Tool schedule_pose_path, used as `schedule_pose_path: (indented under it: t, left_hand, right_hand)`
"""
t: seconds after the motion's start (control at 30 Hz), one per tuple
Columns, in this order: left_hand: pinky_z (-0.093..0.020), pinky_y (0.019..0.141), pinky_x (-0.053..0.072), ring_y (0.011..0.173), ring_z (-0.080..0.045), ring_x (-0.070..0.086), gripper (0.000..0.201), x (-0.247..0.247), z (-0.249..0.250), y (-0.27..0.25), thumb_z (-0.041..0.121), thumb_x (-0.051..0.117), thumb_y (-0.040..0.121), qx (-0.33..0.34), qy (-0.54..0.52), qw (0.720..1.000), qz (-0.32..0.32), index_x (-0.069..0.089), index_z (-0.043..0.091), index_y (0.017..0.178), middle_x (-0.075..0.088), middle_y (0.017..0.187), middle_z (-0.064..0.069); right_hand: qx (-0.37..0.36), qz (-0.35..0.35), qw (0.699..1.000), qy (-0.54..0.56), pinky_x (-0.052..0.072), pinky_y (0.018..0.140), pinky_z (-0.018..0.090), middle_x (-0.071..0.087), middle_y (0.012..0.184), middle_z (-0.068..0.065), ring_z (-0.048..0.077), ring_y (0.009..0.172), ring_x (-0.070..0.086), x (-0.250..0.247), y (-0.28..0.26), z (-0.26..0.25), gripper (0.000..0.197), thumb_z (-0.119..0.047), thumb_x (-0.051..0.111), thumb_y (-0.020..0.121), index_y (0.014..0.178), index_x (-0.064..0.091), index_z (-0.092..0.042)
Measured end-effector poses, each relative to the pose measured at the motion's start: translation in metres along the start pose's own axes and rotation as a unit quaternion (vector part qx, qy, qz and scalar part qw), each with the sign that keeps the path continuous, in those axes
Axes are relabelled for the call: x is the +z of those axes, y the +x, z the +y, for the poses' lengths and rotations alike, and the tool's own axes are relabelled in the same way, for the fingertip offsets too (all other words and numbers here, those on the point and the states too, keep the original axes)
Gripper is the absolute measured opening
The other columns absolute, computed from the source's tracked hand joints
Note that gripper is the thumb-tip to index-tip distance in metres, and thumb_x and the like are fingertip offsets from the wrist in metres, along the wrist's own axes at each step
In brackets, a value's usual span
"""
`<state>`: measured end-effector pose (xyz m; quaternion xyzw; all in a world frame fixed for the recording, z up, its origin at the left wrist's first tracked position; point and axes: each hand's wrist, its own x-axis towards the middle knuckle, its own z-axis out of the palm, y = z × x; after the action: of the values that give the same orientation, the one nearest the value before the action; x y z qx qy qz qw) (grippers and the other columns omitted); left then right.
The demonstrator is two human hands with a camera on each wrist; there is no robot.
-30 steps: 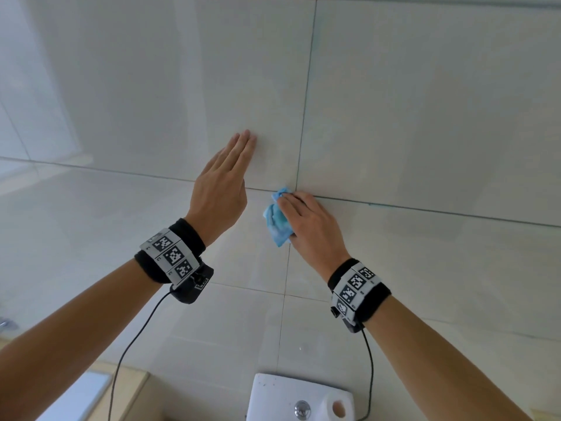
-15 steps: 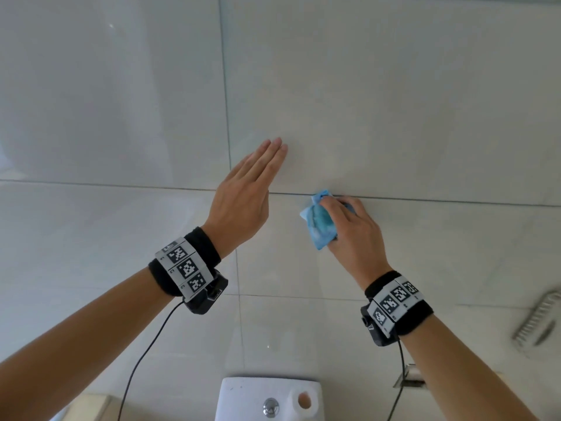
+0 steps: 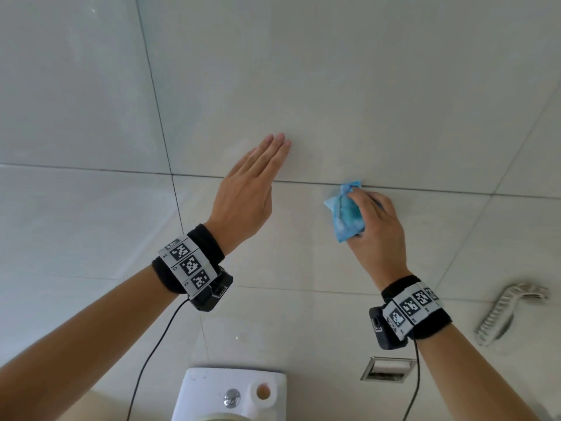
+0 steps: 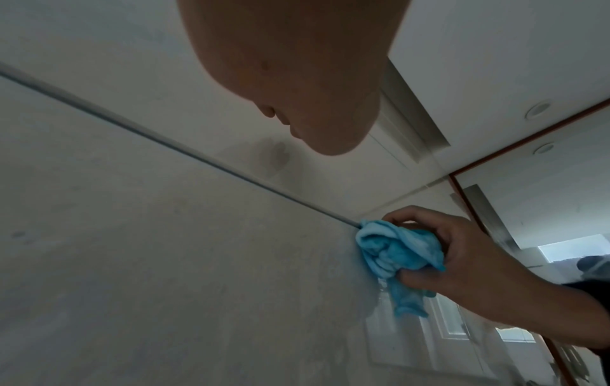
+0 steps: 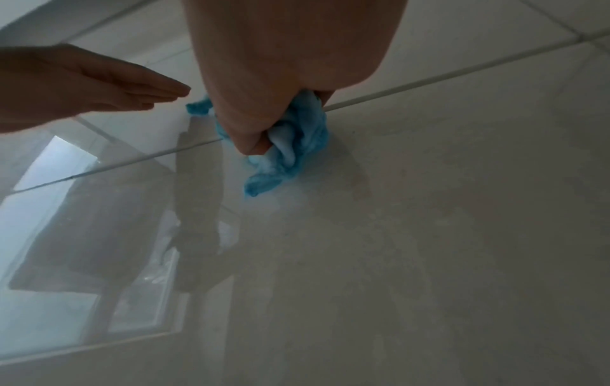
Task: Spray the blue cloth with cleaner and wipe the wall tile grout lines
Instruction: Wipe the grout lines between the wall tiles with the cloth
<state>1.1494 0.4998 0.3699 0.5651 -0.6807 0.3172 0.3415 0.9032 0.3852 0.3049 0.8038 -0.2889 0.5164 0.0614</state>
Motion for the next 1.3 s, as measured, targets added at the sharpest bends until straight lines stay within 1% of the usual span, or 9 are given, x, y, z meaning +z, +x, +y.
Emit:
schedule_pose_path:
  t: [0.13, 0.23, 0.3, 0.37, 0.5, 0.7, 0.93, 1.17, 1.3]
  left_hand:
    - [-0.043, 0.127, 0.027, 0.159, -0.018, 0.022, 0.072, -0.004, -0.005, -0.009, -0.006, 0.033, 0.091, -0.028, -0.004, 1.000, -0.005, 0.030, 0.008, 0.162, 0.029, 0.169, -0.006]
    - [-0.043, 0.127, 0.027, 0.159, -0.017, 0.019, 0.076, -0.022, -0.027, -0.022, -0.009, 0.036, 0.089, -0.055, -0.001, 0.998, 0.000, 0.028, 0.009, 0.163, 0.026, 0.170, -0.005]
    - [-0.040, 0.128, 0.024, 0.160, -0.015, 0.017, 0.079, -0.039, -0.046, -0.034, -0.012, 0.038, 0.089, -0.074, 0.010, 0.997, 0.000, 0.026, 0.010, 0.164, 0.024, 0.171, -0.003]
    - [-0.037, 0.129, 0.022, 0.160, -0.014, 0.014, 0.082, -0.054, -0.067, -0.046, -0.014, 0.039, 0.088, -0.093, 0.025, 0.995, -0.006, 0.023, 0.011, 0.164, 0.021, 0.172, -0.002]
    - [-0.041, 0.129, 0.024, 0.161, -0.013, 0.008, 0.086, -0.099, -0.127, -0.070, -0.015, 0.039, 0.088, -0.133, 0.062, 0.989, -0.015, 0.015, 0.012, 0.166, 0.013, 0.174, -0.001]
    - [-0.040, 0.129, 0.023, 0.161, -0.016, 0.003, 0.092, -0.140, -0.208, -0.090, -0.014, 0.040, 0.086, -0.199, 0.097, 0.975, -0.017, 0.008, 0.015, 0.167, 0.006, 0.175, -0.002]
    - [-0.037, 0.129, 0.022, 0.161, -0.015, 0.003, 0.098, -0.145, -0.230, -0.097, -0.015, 0.040, 0.081, -0.194, 0.080, 0.977, -0.023, 0.005, 0.017, 0.167, 0.003, 0.175, 0.001]
    - [-0.032, 0.129, 0.019, 0.160, -0.013, 0.006, 0.099, -0.147, -0.233, -0.104, -0.015, 0.041, 0.081, -0.189, 0.069, 0.979, -0.030, 0.008, 0.020, 0.167, 0.007, 0.174, 0.005]
    - [-0.032, 0.128, 0.024, 0.159, -0.012, 0.012, 0.101, -0.153, -0.235, -0.105, -0.017, 0.040, 0.079, -0.183, 0.066, 0.980, -0.039, 0.013, 0.024, 0.167, 0.012, 0.173, 0.008]
  right_hand:
    - [0.048, 0.012, 0.998, 0.046, 0.050, 0.090, 0.027, 0.059, 0.123, -0.001, 0.024, 0.116, 0.060, 0.013, 0.003, -0.021, 0.072, -0.001, 0.089, 0.063, 0.130, 0.064, -0.010]
    - [0.022, -0.001, 0.998, 0.061, 0.058, 0.086, 0.034, 0.057, 0.124, -0.007, 0.024, 0.118, 0.059, 0.032, 0.006, -0.048, 0.069, -0.002, 0.089, 0.066, 0.130, 0.064, -0.010]
    - [0.019, -0.012, 0.997, 0.070, 0.060, 0.082, 0.037, 0.063, 0.121, -0.002, 0.022, 0.118, 0.058, 0.048, 0.011, -0.074, 0.067, -0.003, 0.089, 0.066, 0.128, 0.065, -0.011]
    - [0.013, -0.023, 0.997, 0.067, 0.060, 0.078, 0.037, 0.066, 0.118, 0.001, 0.021, 0.116, 0.057, 0.065, 0.016, -0.100, 0.065, -0.003, 0.088, 0.065, 0.125, 0.065, -0.011]
    - [-0.015, -0.042, 0.997, 0.063, 0.056, 0.074, 0.031, 0.067, 0.116, 0.000, 0.022, 0.109, 0.059, 0.102, 0.029, -0.164, 0.069, -0.002, 0.091, 0.058, 0.122, 0.066, -0.011]
    - [-0.028, -0.070, 0.994, 0.072, 0.058, 0.075, 0.033, 0.071, 0.116, 0.003, 0.024, 0.107, 0.061, 0.141, 0.040, -0.235, 0.066, -0.002, 0.090, 0.060, 0.121, 0.067, -0.008]
    - [-0.018, -0.071, 0.995, 0.067, 0.061, 0.077, 0.035, 0.071, 0.115, 0.003, 0.025, 0.109, 0.063, 0.163, 0.044, -0.277, 0.070, -0.002, 0.093, 0.055, 0.120, 0.067, -0.009]
    - [-0.050, -0.080, 0.995, 0.036, 0.060, 0.089, 0.038, 0.069, 0.128, 0.008, 0.028, 0.117, 0.061, 0.173, 0.039, -0.278, 0.071, -0.001, 0.091, 0.061, 0.126, 0.064, -0.004]
    - [-0.163, -0.125, 0.979, 0.009, 0.050, 0.107, 0.034, 0.067, 0.136, 0.008, 0.026, 0.125, 0.058, 0.185, 0.044, -0.282, 0.065, 0.004, 0.080, 0.067, 0.130, 0.065, -0.005]
